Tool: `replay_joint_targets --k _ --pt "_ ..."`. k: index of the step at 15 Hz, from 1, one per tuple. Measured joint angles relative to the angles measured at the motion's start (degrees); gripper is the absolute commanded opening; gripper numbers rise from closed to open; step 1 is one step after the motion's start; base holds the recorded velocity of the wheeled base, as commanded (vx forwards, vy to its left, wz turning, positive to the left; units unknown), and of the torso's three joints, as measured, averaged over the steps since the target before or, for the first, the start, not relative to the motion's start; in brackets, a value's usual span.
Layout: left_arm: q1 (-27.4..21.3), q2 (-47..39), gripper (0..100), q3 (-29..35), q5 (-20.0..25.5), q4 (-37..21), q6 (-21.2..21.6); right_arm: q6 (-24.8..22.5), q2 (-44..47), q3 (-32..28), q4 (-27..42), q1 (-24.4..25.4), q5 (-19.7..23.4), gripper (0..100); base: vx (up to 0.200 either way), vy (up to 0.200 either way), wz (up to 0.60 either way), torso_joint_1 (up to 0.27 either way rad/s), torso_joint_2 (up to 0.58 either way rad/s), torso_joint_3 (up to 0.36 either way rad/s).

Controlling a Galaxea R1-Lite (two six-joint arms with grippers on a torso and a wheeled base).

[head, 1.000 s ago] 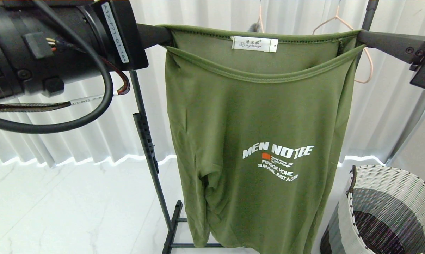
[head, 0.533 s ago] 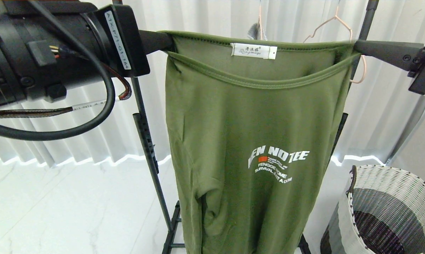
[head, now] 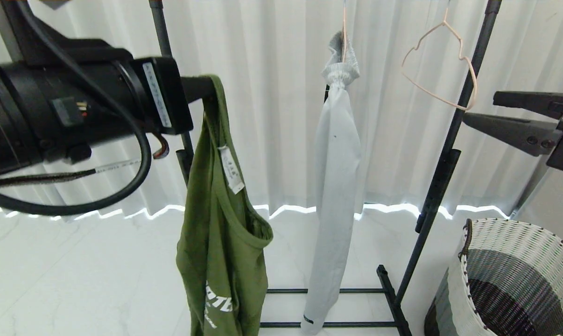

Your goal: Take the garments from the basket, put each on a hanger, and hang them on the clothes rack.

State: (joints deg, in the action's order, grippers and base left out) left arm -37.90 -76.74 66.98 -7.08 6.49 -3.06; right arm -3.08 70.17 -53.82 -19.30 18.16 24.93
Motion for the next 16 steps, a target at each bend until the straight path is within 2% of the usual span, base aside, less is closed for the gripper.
replay_joint_targets --k 2,3,4,5,8,10,11,13,14,16 --pt "1.7 2.2 0 -5.6 0.0 0.0 0.0 -5.0 -0.5 3.3 4.3 -7.8 -0.3 100 0.0 0.0 0.0 0.0 0.0 0.0" --pt "2.7 4.1 0 -9.0 0.0 0.0 0.1 -7.9 -0.6 4.8 8.6 -12.3 -1.1 100 0.0 0.0 0.0 0.0 0.0 0.0" --pt "3.9 6.0 0 -12.1 -0.3 0.0 0.2 -9.9 -0.6 6.3 13.4 -16.0 -3.8 100 0.0 0.0 0.0 0.0 0.0 0.0" --pt "5.4 7.7 0 -15.1 -0.7 -0.1 0.2 -10.7 -0.5 7.6 15.4 -18.2 -7.8 100 0.0 0.0 0.0 0.0 0.0 0.0" --pt "10.8 11.1 0 -22.3 -4.9 -0.1 0.2 -9.8 0.3 12.3 14.5 -20.1 -16.7 100 0.0 0.0 0.0 0.0 0.0 0.0" --pt "15.2 12.3 0 -24.4 -6.6 0.0 0.0 -9.4 -0.1 17.3 8.5 -20.1 -18.0 100 0.0 0.0 0.0 0.0 0.0 0.0" --pt "17.9 12.8 0 -25.3 -6.8 0.0 -0.1 -9.4 -0.4 20.9 3.2 -20.1 -18.1 100 0.0 0.0 0.0 0.0 0.0 0.0" --pt "22.2 14.1 0 -27.7 -6.9 0.1 -0.5 -9.7 -0.5 28.5 -11.7 -20.0 -18.2 100 0.0 0.0 0.0 0.0 0.0 0.0" --pt "23.0 15.0 0 -29.0 -6.8 0.2 -0.5 -9.8 0.3 31.4 -17.3 -19.9 -18.2 100 0.0 0.0 0.0 0.0 0.0 0.0" --pt "23.6 16.3 0 -30.9 -6.8 0.2 -0.5 -9.7 2.4 34.0 -21.9 -19.9 -18.3 100 0.0 0.0 0.0 0.0 0.0 0.0"
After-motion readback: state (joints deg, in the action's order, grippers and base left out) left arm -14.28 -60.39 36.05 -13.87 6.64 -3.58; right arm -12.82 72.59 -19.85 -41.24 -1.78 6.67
